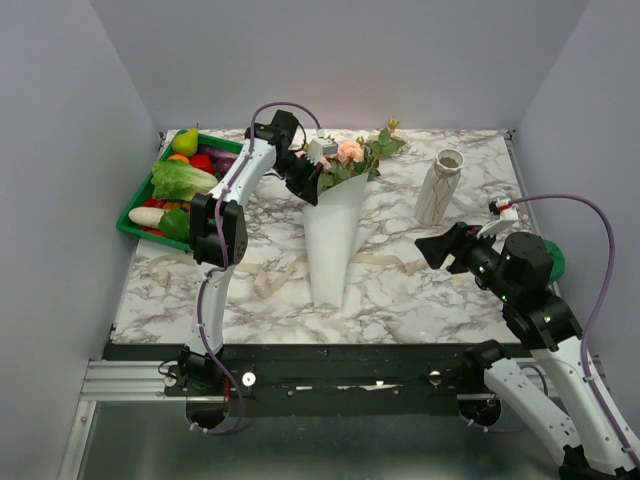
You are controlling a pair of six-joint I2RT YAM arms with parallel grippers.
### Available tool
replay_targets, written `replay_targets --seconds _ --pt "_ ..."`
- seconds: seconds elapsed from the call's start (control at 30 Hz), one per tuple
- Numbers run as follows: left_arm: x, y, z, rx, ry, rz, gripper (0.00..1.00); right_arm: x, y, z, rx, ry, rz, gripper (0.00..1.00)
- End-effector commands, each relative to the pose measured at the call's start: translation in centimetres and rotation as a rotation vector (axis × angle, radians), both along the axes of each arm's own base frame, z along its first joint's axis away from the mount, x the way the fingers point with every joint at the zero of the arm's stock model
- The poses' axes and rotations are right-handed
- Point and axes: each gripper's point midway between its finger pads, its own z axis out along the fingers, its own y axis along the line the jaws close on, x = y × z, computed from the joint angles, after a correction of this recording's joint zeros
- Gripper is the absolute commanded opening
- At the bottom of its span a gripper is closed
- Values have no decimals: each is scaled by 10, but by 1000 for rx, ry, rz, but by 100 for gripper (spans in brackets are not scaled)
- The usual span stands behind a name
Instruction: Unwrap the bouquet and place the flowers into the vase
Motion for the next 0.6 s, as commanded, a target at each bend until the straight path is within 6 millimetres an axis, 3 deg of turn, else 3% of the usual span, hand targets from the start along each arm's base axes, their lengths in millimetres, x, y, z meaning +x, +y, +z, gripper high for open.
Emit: replay_targets --seconds 0.0,0.27,0.37,0.57 --pt "-5 -1 31 -21 -27 -1 7 -1 4 5 17 -11 20 77" --pt "-26 -8 102 -101 -75 15 7 -1 5 5 17 -12 26 77" --pt "-38 -11 116 -98 -82 18 7 -2 5 6 19 -16 28 77" --pt "-65 -23 121 -52 -47 19 7 -6 3 5 22 -19 24 77"
